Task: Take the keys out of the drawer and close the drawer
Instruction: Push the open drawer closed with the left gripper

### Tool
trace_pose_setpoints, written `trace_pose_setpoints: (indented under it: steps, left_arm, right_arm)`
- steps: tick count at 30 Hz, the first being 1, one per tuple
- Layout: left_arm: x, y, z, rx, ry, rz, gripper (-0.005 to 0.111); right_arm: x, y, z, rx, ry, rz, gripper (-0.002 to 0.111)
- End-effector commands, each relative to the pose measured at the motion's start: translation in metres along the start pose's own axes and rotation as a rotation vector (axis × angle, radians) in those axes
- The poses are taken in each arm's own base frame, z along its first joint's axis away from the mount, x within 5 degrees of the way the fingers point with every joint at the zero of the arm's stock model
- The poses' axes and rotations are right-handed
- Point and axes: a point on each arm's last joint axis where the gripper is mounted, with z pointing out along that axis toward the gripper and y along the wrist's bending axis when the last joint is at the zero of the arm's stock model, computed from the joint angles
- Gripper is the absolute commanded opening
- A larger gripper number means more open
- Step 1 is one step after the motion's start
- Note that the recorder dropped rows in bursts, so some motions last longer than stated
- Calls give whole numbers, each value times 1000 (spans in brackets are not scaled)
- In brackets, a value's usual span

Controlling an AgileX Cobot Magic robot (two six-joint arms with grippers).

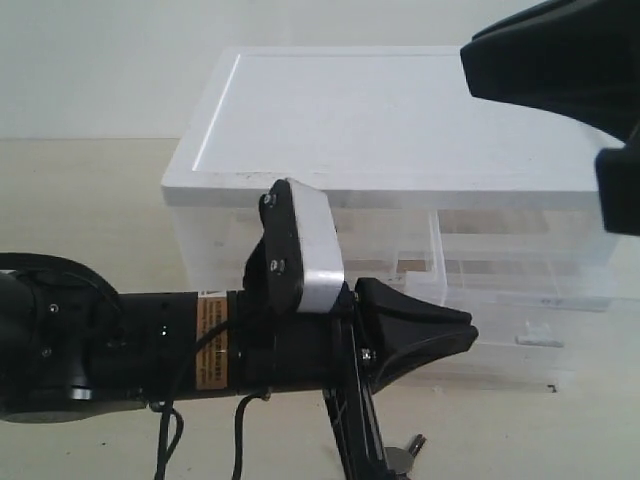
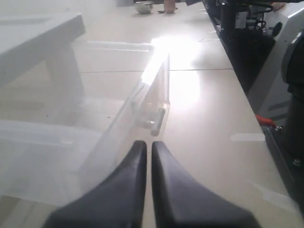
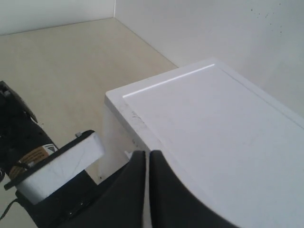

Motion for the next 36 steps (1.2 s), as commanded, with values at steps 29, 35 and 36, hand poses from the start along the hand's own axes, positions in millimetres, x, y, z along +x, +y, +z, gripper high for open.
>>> trace_pose_setpoints:
  steps: [29, 35, 36]
  left_arm:
    - [-6, -33, 23, -390, 110, 169, 5]
    - [-7, -42, 22, -570, 116, 278, 5]
    - [-4, -41, 23, -587, 125, 271, 5]
  right_arm:
    - [2, 0, 0, 0, 7, 9, 0]
    - [2, 0, 0, 0, 7, 9, 0]
    - [2, 0, 0, 0, 7, 9, 0]
